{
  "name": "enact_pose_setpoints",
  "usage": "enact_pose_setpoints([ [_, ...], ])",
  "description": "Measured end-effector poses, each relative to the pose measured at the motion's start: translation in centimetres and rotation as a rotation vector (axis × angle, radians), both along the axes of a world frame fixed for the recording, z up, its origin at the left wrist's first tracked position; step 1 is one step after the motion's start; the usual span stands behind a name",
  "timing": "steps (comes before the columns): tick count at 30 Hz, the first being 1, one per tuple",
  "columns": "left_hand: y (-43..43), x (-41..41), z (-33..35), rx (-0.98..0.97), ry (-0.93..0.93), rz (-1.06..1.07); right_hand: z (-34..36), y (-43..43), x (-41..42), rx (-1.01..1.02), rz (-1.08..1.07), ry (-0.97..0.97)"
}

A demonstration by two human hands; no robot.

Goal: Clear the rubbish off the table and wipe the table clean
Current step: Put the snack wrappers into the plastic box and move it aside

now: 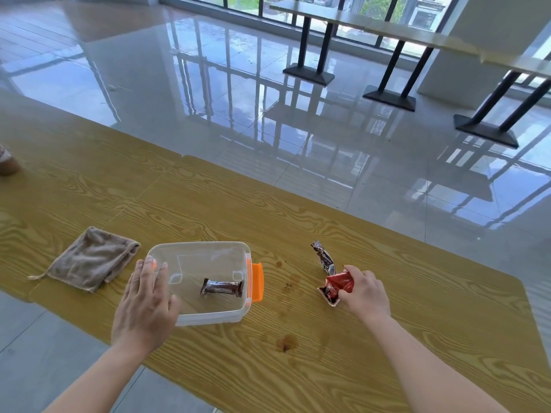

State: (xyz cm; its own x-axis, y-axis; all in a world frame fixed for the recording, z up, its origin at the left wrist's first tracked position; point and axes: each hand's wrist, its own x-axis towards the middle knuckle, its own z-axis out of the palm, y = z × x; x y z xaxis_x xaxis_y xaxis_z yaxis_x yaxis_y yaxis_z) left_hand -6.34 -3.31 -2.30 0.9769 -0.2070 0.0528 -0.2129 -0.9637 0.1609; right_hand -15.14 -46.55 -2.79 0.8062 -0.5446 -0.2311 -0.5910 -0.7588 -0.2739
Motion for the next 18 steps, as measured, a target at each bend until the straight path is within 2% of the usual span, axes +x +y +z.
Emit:
enact_pose_setpoints([
  [4, -0.1, 0.0, 0.2, -0.016, 0.004, 0.006, 2.6, 2.7, 1.0, 0.017, 0.077, -0.170],
  [8, -0.1, -0.1, 0.3, -0.016, 0.017, 0.008, 5.8, 8.0, 4.0, 0.059, 0.276, -0.375],
  [11, -0.2, -0.2, 0.4, -0.019, 0.018, 0.012, 8.5, 12.4, 5.9, 0.128, 0.440, -0.456],
  [15, -0.1, -0.3, 0.5, -0.020, 0.022, 0.019, 10.0, 17.9, 7.2, 0.164, 0.707, -0.406],
  [18, -0.2, -0.4, 0.7, -0.029, 0.030, 0.022, 8.6, 20.8, 7.5, 0.096, 0.869, -0.299],
])
